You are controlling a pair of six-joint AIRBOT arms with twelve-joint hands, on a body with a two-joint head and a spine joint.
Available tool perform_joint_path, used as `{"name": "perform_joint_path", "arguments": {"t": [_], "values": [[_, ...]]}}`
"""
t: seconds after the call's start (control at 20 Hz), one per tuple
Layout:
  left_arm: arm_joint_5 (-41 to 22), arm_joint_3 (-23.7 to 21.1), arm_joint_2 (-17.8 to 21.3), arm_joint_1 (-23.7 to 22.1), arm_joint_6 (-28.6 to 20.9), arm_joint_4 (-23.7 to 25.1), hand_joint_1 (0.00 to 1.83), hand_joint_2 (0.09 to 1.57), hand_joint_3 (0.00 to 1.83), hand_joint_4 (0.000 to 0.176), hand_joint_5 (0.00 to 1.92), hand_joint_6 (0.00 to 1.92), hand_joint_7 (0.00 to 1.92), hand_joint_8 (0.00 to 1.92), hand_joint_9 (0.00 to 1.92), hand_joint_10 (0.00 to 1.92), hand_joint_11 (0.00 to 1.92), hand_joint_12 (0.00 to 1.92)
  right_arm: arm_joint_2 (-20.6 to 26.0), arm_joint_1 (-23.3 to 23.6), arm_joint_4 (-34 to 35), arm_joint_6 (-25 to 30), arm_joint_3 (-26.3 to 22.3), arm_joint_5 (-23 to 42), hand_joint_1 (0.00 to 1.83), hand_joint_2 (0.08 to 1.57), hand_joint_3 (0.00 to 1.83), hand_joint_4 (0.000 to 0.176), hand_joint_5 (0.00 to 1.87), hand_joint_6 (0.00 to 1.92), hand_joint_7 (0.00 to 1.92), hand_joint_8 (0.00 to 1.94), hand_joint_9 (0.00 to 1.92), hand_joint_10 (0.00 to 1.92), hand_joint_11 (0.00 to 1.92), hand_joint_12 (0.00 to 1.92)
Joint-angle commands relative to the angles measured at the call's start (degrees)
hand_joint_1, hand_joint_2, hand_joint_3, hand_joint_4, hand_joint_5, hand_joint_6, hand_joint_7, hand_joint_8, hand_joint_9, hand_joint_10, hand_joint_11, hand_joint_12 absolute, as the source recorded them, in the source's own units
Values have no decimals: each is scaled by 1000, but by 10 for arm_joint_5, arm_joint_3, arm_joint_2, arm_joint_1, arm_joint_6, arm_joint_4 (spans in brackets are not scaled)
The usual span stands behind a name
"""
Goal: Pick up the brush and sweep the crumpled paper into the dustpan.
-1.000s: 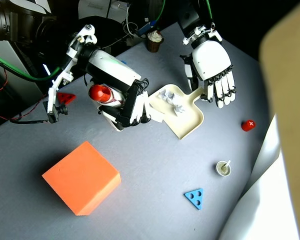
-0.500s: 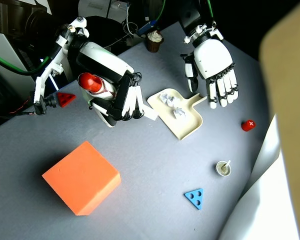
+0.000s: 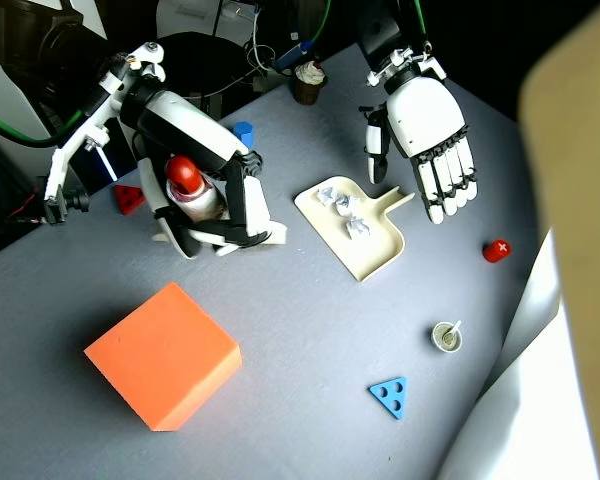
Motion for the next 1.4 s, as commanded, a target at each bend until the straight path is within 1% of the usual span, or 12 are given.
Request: {"name": "perform_joint_path", "arguments": {"t": [0.0,0.05,0.1,0.25,0.35,0.55,0.9,0.95,1.05,1.1,1.2,1.35], "values": [[-39,-4,8,-12,4,24,804,1017,5,42,255,2,289,3,263,3,217,102,11,2,-44,-10,-8,-28,772,856,0,0,620,295,630,406,530,788,247,1397],[-35,-11,14,-16,4,24,771,1019,6,49,276,10,299,6,271,6,218,102,18,2,-44,-10,-15,-28,608,886,1,0,587,88,629,118,572,392,210,1159],[-32,-20,20,-21,4,25,750,1029,8,45,292,13,308,8,289,11,223,104,25,2,-44,-10,-23,-28,539,883,0,0,557,21,609,28,613,147,219,991],[-17,-53,42,-42,3,28,648,1058,14,46,258,2,294,1,276,2,218,101,56,2,-36,-8,-54,-31,375,852,0,0,360,1,401,2,441,2,351,313],[-10,-66,53,-56,3,26,657,1060,9,42,268,9,297,7,283,5,218,101,79,1,-40,13,-73,-28,270,848,0,0,334,0,361,0,369,0,390,92],[10,-77,65,-97,47,10,647,1068,7,40,262,0,291,0,269,0,209,97,155,-37,-99,126,-105,32,119,871,8,0,275,0,331,2,335,2,355,42],[23,-87,72,-113,49,9,669,1061,0,34,282,6,306,7,280,6,212,96,327,-99,-353,586,-125,259,165,899,5,0,306,15,351,10,353,10,354,26],[26,-88,73,-113,49,10,653,1068,2,36,262,1,302,4,282,5,212,97,354,-88,-381,648,-123,308,138,911,9,0,288,5,334,2,338,2,342,19],[30,-88,75,-117,49,9,618,1085,8,42,245,4,285,0,257,0,192,88,403,-17,-441,822,-98,468,160,911,5,0,288,3,333,1,336,1,346,20],[30,-88,76,-119,49,7,627,1082,5,45,257,8,288,1,255,0,192,88,405,12,-442,858,-84,513,167,911,4,0,293,4,337,3,340,3,353,22],[27,-88,75,-123,49,7,654,1077,0,41,258,6,294,4,266,5,202,92,408,15,-438,889,-69,525,172,912,4,0,298,5,331,0,331,0,353,21],[27,-92,76,-123,49,6,599,1089,6,48,249,2,290,1,267,3,214,96,408,9,-438,845,-68,525,222,923,6,0,309,7,345,6,344,6,359,22]]}}
